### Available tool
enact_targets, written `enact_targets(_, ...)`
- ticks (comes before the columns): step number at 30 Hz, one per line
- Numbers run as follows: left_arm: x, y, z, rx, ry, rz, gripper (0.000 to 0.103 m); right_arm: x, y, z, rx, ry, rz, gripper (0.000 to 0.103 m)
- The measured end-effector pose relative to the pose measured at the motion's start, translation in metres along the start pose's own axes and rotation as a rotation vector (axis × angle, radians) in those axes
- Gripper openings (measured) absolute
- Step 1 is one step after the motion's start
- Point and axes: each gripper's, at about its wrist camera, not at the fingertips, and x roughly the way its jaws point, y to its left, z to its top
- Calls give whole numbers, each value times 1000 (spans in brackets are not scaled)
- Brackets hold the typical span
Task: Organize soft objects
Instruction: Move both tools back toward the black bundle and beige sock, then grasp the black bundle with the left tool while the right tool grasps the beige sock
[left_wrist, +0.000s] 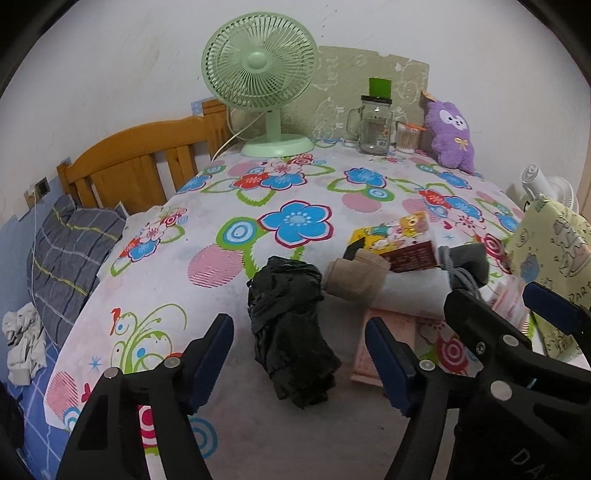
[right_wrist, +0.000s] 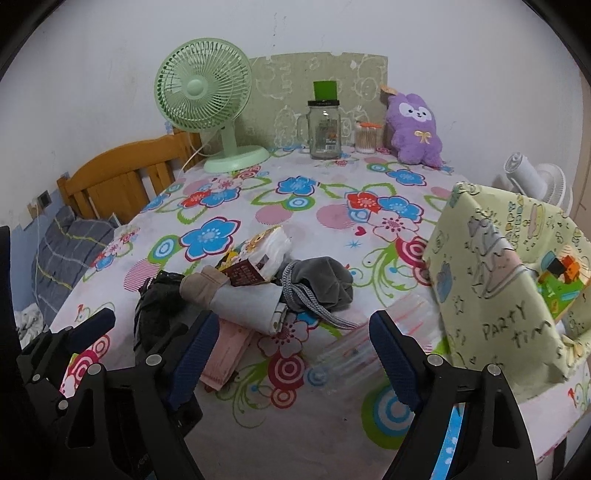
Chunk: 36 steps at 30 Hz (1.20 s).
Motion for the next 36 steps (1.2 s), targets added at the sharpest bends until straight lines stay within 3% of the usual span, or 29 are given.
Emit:
enact_targets(7, 13, 4, 1, 0, 32, -7, 63, 15, 10, 3, -21, 36, 23, 75)
enact_targets(10, 17, 4, 1, 4, 50, -25, 53, 22, 15, 4, -31, 56, 36, 71)
enact_targets(17, 24, 2, 4, 19, 56, -40, 46, 39, 16, 8, -21, 92, 56, 64)
enact_targets(27, 27, -4, 5, 50, 54, -38, 36, 44, 20, 7, -45, 115, 86, 41)
enact_targets(36, 19, -6, 4, 46, 49, -48, 29, 33, 19, 6, -48, 105, 103, 29)
